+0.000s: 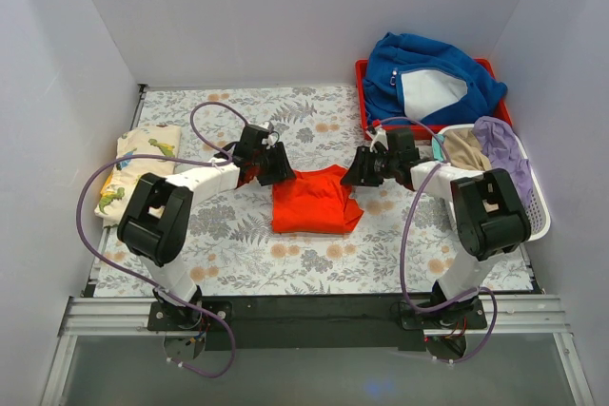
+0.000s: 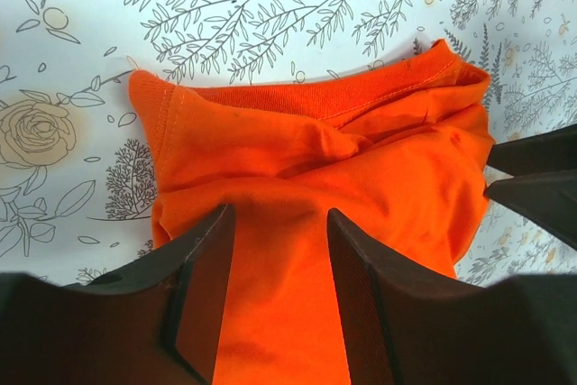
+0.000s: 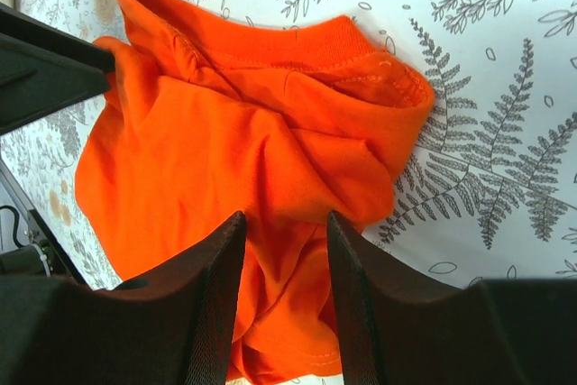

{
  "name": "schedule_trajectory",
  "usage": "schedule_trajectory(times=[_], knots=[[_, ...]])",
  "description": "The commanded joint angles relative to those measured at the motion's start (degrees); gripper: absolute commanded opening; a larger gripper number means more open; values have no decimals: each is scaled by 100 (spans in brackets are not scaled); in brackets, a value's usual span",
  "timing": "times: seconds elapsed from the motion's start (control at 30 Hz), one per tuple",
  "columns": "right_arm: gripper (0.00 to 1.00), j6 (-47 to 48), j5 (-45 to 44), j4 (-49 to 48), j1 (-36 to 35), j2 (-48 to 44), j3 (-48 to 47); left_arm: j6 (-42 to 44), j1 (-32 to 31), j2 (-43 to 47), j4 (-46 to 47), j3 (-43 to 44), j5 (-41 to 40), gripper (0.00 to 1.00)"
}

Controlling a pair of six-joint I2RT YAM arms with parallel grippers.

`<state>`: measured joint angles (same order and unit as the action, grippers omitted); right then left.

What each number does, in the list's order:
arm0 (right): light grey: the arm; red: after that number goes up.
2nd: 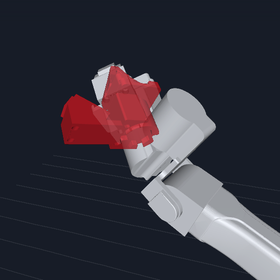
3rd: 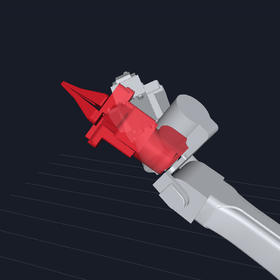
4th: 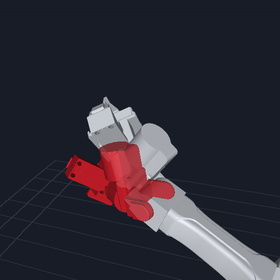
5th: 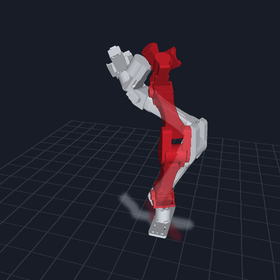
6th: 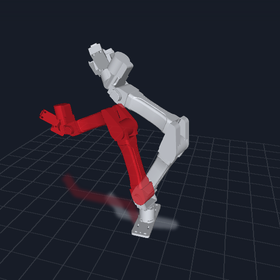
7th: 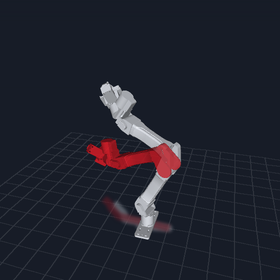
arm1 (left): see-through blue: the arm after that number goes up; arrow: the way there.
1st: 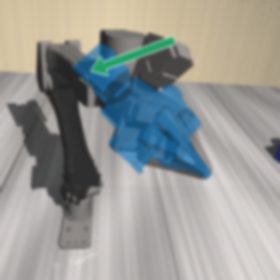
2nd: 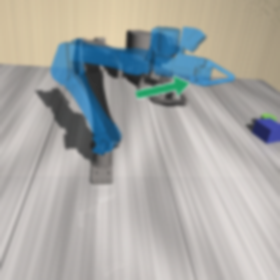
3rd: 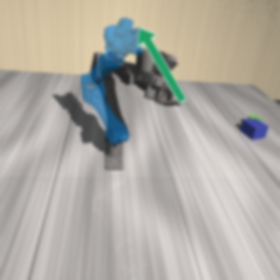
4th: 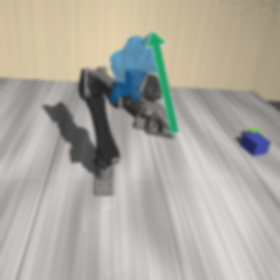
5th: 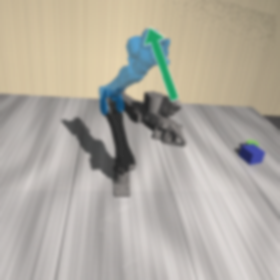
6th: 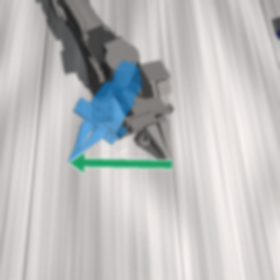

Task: Fold and stack the t-shirts
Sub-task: Fold the tshirt

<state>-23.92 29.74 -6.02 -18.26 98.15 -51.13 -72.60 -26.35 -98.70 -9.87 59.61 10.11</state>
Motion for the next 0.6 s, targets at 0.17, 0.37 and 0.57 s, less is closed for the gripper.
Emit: schedule_trajectory(times=[0.17,0.37,0.57], knots=[[23,-34,-135,-110,7,345,-485,44,33,-45,29,200,167,33],[4,89,-117,-154,7,372,-678,105,86,-115,46,235,299,0],[1,379,-328,-162,24,196,-924,290,235,-53,46,314,316,0]])
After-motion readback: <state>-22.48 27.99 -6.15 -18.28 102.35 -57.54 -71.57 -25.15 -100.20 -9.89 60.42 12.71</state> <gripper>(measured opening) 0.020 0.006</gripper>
